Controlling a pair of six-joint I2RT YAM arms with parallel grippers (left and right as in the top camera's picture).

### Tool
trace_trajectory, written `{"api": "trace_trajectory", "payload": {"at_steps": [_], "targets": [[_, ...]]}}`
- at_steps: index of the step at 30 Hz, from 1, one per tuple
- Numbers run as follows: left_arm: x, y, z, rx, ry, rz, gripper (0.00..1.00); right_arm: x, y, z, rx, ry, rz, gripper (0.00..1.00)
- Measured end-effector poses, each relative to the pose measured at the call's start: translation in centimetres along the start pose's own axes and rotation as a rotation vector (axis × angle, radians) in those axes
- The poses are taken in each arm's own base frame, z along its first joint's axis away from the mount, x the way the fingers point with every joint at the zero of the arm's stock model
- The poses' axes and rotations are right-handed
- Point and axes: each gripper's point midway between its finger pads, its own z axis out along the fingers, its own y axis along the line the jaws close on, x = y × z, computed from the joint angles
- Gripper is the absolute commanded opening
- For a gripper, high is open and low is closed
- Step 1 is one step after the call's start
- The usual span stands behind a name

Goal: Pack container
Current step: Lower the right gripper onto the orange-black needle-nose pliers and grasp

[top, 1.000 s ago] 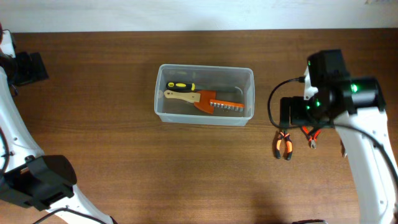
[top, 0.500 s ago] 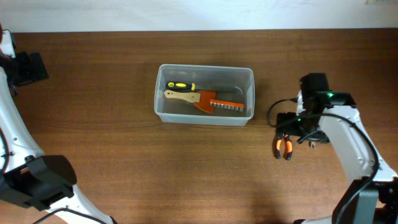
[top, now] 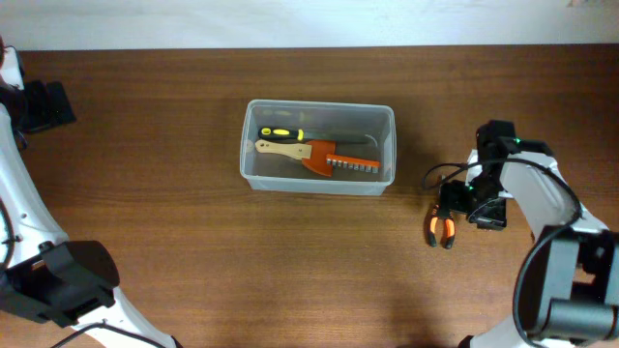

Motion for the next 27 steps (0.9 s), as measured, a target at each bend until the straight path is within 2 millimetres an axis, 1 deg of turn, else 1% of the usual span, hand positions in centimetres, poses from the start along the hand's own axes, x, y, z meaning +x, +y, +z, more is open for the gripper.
{"api": "trace_trajectory", "payload": {"at_steps": [5,10,15,16,18,19,20,21,22,23,25,26,27], "targets": [[0.0,0.0,0.0,0.000,0.000,0.000,0.99,0.1,-0.4,1.8,0.022,0.052,0.002,0.79],[0.0,0.0,0.0,0.000,0.000,0.000,0.99,-0.2,-0.7,3.0,0.036,0.067,-0.002,0.80],[0.0,0.0,0.0,0.000,0.000,0.000,0.99,-0.6,-0.8,3.8,0.041,0.067,-0.007,0.79],[0.0,0.0,0.0,0.000,0.000,0.000,0.99,-0.6,-0.8,3.8,0.040,0.066,-0.008,0.73],[0.0,0.0,0.0,0.000,0.000,0.000,0.99,-0.8,-0.7,3.8,0.034,0.062,-0.013,0.59],[0.0,0.0,0.0,0.000,0.000,0.000,0.99,-0.8,-0.7,3.8,0.033,0.061,-0.015,0.45],[0.0,0.0,0.0,0.000,0.000,0.000,0.99,-0.9,-0.7,3.8,0.034,0.059,-0.013,0.34],[0.0,0.0,0.0,0.000,0.000,0.000,0.99,-1.0,-0.6,3.8,0.031,0.056,-0.013,0.29],[0.0,0.0,0.0,0.000,0.000,0.000,0.99,-1.1,-0.6,3.8,0.031,0.053,-0.015,0.28],[0.0,0.0,0.0,0.000,0.000,0.000,0.99,-1.2,-0.7,3.8,0.031,0.049,-0.008,0.24],[0.0,0.0,0.0,0.000,0.000,0.000,0.99,-1.3,-0.7,3.8,0.030,0.045,-0.011,0.09],[0.0,0.0,0.0,0.000,0.000,0.000,0.99,-1.4,-0.6,3.8,0.027,0.042,-0.010,0.04],[0.0,0.0,0.0,0.000,0.000,0.000,0.99,-1.6,-0.6,3.8,0.028,0.036,-0.006,0.04]]}}
